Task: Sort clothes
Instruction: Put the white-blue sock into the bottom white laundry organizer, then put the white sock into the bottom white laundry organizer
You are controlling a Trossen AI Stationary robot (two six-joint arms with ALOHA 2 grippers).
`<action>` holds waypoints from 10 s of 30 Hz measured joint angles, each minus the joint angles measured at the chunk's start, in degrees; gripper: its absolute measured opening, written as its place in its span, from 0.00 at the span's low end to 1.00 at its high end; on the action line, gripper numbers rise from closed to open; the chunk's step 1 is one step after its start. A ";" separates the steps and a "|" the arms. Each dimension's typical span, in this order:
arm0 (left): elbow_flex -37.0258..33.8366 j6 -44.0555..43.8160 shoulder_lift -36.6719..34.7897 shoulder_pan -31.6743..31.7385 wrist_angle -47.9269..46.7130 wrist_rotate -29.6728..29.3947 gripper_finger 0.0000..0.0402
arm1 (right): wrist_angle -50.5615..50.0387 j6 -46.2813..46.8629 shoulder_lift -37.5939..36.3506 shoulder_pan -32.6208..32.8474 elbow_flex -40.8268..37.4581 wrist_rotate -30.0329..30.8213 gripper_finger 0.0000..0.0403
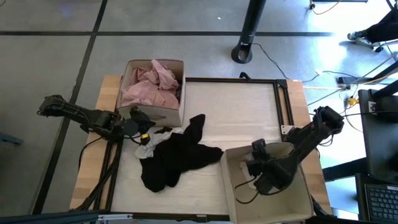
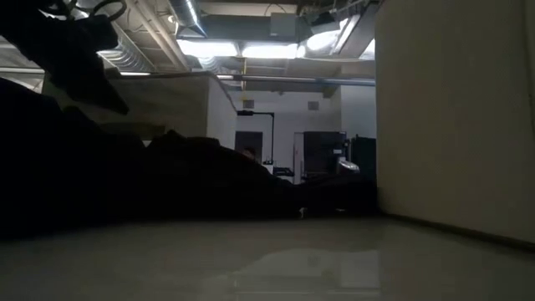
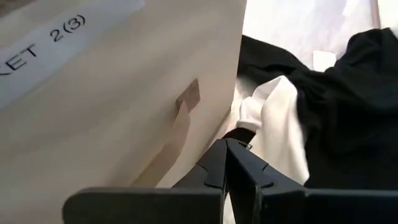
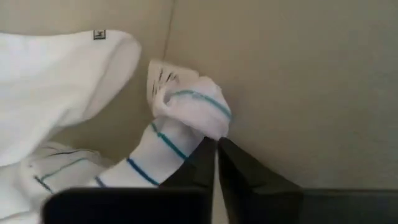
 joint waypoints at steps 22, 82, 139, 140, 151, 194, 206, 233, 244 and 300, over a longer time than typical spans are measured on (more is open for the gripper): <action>5.19 0.00 -0.02 0.03 0.74 8.68 0.41 | -3.97 -4.36 -0.09 4.45 21.72 9.74 0.61; 37.12 6.24 27.56 -13.95 -17.47 -5.05 0.01 | 32.30 -48.03 -0.33 -3.44 15.45 37.88 0.60; 36.04 -9.47 26.08 -15.67 -32.49 6.46 0.40 | 15.87 -40.85 -6.32 -6.30 29.00 -2.96 0.03; 35.47 -11.04 26.08 -15.93 -33.44 7.06 0.40 | 13.01 -36.82 -6.58 -4.66 29.00 -2.89 0.03; 23.53 -27.83 26.10 -16.48 -33.49 22.65 0.40 | -6.46 2.76 -6.74 6.49 18.84 1.00 0.06; 15.24 -13.77 24.82 -16.55 -21.67 29.86 0.01 | 6.07 0.07 -6.93 6.55 17.70 6.17 0.59; 33.95 -1.74 18.53 -16.42 -24.17 12.84 0.01 | 33.38 -43.32 -4.17 -4.32 19.43 15.47 0.59; 34.16 34.09 19.21 -15.57 11.80 12.35 0.02 | 85.26 -67.01 16.25 -31.55 19.41 -23.33 0.59; 34.16 37.26 20.60 -14.19 14.88 12.35 0.02 | 93.01 -67.77 19.08 -32.29 19.41 -21.62 0.43; 33.73 36.43 23.57 -16.26 17.13 17.11 0.02 | 89.11 -67.05 20.85 -32.49 24.48 -21.09 0.69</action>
